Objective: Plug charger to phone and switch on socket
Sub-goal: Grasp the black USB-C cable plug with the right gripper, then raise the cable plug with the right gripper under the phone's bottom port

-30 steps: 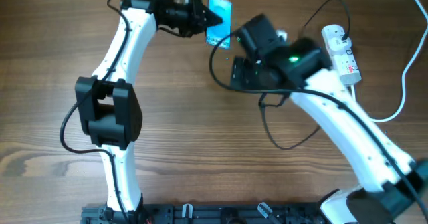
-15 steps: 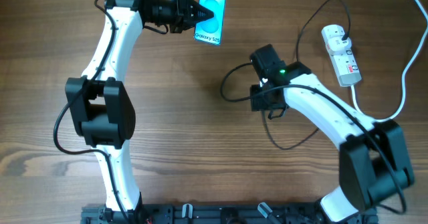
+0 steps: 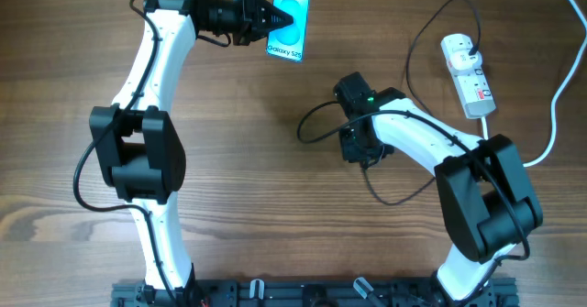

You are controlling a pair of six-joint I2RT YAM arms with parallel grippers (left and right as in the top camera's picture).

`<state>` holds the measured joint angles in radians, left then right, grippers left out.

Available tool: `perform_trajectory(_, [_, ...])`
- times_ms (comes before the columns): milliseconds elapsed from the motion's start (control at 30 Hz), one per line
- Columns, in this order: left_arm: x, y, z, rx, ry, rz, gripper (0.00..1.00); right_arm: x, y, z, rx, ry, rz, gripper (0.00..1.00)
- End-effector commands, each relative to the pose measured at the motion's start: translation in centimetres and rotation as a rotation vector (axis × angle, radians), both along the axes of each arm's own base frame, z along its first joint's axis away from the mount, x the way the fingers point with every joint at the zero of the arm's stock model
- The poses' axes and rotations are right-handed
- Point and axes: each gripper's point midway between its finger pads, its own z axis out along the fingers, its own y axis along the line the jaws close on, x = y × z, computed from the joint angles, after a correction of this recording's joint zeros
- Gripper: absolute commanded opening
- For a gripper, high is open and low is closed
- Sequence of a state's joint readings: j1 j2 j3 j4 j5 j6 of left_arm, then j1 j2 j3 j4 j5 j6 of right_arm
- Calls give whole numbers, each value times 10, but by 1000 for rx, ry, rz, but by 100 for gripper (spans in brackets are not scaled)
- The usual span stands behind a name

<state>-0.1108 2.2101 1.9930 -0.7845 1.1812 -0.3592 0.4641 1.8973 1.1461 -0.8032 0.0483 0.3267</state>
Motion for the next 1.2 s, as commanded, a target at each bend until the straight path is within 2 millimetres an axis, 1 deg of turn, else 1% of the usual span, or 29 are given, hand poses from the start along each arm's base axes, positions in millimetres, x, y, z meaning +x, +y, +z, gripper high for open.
perform_trajectory(0, [-8,-1,29,-43,-66,-32,4,-7,-5,-17,-40,40,9,24])
perform_trajectory(33, [-8,-1,29,-43,-66,-32,4,-7,-5,-17,-40,41,8,21])
perform_trajectory(100, [-8,-1,29,-43,-66,-32,4,-8,-4,-17,-29,48,8,11])
perform_trajectory(167, [-8,-1,29,-43,-67,-32,4,-7,-3,-17,-25,46,5,4])
perform_trajectory(267, [-8,-1,29,-43,-67,-32,4,-4,0,-14,-17,39,-11,4])
perform_trajectory(300, [-8,-1,29,-43,-67,-32,4,-4,4,-12,4,43,-10,4])
perform_trajectory(367, [-8,-1,29,-46,-74,-33,4,-1,21,1,91,58,5,4])
perform_trajectory(400, [-8,-3,34,-67,-97,-47,4,0,34,12,161,59,35,4])
perform_trajectory(433, [-9,-5,47,-124,-144,-85,4,4,52,34,262,41,66,4])
perform_trajectory(467, [-13,-5,65,-204,-208,-141,4,7,65,58,343,8,88,4])
perform_trajectory(500, [-13,-4,77,-250,-235,-171,4,11,79,91,435,-44,118,4])
perform_trajectory(567, [-12,-5,81,-257,-221,-169,4,13,99,159,607,-177,174,4])
perform_trajectory(600, [-15,-8,82,-266,-220,-184,4,13,101,183,652,-234,165,4])
perform_trajectory(667, [-20,-16,83,-278,-217,-211,4,15,100,208,691,-295,112,4])
perform_trajectory(733, [-24,-25,84,-280,-226,-231,4,20,103,215,715,-320,85,4])
perform_trajectory(767, [-24,-29,87,-283,-204,-232,4,24,104,217,722,-335,78,4])
perform_trajectory(867, [-18,-32,94,-284,-97,-201,4,31,113,223,754,-365,70,4])
perform_trajectory(900, [-17,-32,96,-285,-91,-197,4,31,116,225,763,-370,64,4])
perform_trajectory(933, [-15,-32,98,-286,-129,-201,4,32,121,228,768,-386,70,4])
perform_trajectory(1000, [-11,-35,96,-269,-174,-183,4,35,121,229,762,-403,65,4])
perform_trajectory(1100, [-12,-43,95,-260,-234,-196,4,39,121,231,768,-417,50,4])
perform_trajectory(1167, [-8,-47,90,-229,-301,-179,4,40,122,234,779,-421,31,4])
